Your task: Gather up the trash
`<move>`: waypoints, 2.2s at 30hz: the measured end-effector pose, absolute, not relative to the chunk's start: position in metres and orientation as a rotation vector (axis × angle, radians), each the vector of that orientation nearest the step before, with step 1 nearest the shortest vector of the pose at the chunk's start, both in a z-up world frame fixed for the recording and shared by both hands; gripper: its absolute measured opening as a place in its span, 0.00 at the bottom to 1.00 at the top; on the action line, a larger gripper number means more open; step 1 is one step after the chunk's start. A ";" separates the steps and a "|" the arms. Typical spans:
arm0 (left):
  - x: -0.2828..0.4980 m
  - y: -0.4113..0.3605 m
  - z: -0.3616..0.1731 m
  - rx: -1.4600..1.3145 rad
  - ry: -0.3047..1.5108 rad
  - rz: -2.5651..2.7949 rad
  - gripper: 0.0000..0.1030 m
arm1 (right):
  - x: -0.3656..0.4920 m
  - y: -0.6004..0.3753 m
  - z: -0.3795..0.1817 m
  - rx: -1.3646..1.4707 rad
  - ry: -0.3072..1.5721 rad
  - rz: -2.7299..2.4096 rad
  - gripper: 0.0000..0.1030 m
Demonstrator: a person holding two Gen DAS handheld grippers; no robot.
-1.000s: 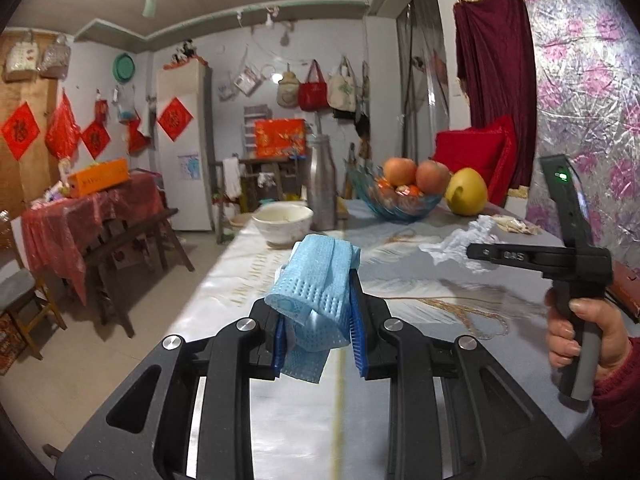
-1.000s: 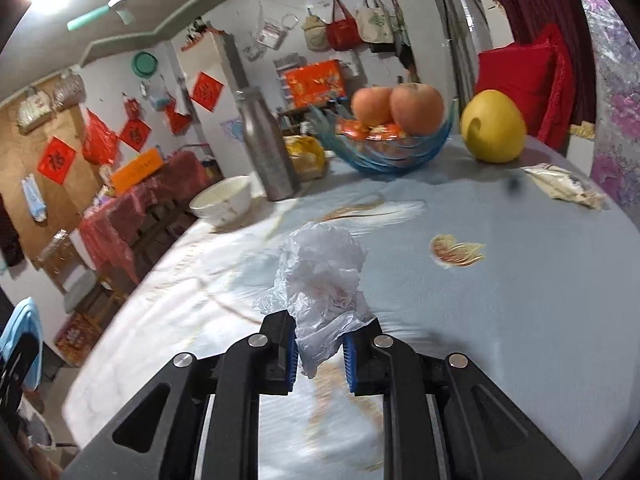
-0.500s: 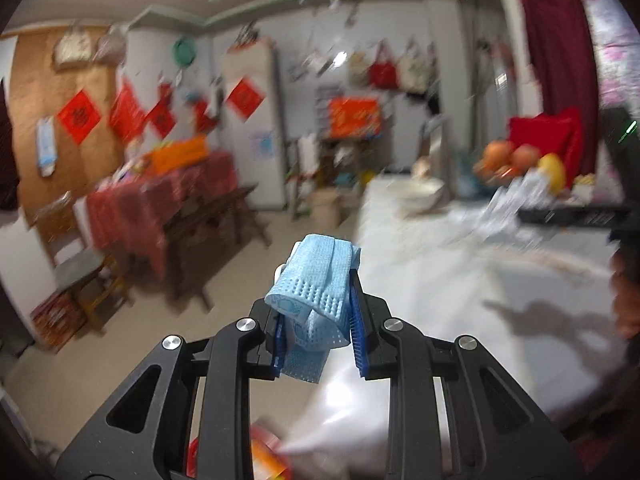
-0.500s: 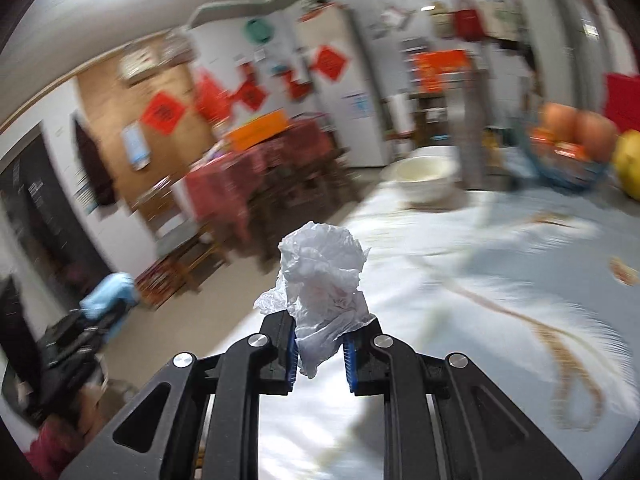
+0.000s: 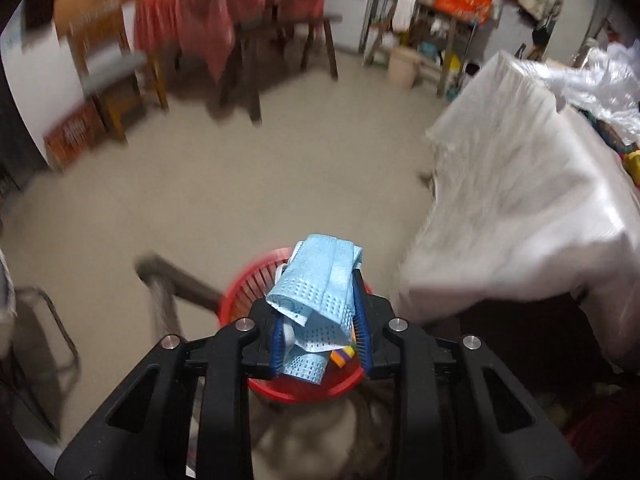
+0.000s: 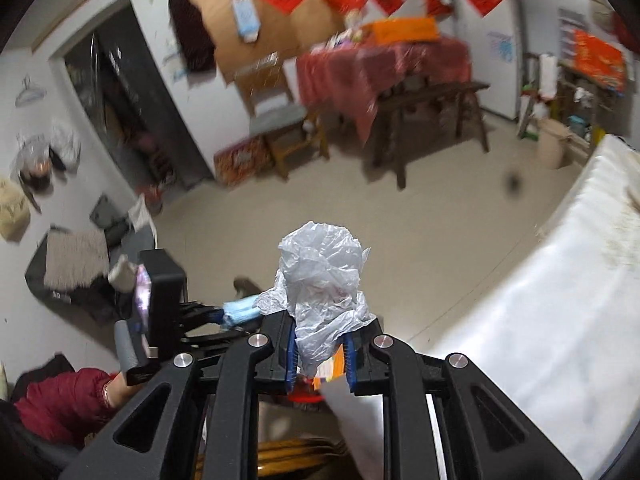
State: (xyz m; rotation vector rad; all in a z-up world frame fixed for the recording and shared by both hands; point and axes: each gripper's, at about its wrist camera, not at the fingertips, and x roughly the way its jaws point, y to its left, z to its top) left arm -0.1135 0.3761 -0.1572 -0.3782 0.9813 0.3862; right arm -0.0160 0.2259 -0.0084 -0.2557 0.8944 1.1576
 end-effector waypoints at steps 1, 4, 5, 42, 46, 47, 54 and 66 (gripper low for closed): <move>-0.113 0.380 -0.165 -0.392 0.999 0.377 0.48 | -0.018 0.235 -0.015 -0.272 0.911 1.162 0.18; -0.116 0.383 -0.187 -0.407 1.041 0.382 0.76 | -0.026 0.256 -0.033 -0.318 0.954 1.168 0.18; -0.118 0.384 -0.191 -0.405 1.048 0.383 0.77 | -0.030 0.263 -0.037 -0.337 0.962 1.168 0.18; -0.209 0.382 -0.161 -0.228 1.077 0.629 0.93 | -0.068 0.349 -0.128 -0.620 1.020 1.155 0.66; -0.207 0.374 -0.155 -0.203 1.071 0.620 0.93 | -0.074 0.331 -0.119 -0.630 0.994 1.136 0.83; -0.207 0.373 -0.153 -0.198 1.069 0.622 0.93 | -0.077 0.327 -0.117 -0.640 0.984 1.127 0.89; -0.215 0.359 -0.129 -0.225 1.033 0.619 0.93 | -0.112 0.301 -0.109 -0.818 0.863 1.043 0.94; -0.228 0.337 -0.106 -0.218 0.977 0.636 0.93 | -0.122 0.253 -0.079 -0.695 0.868 1.067 0.94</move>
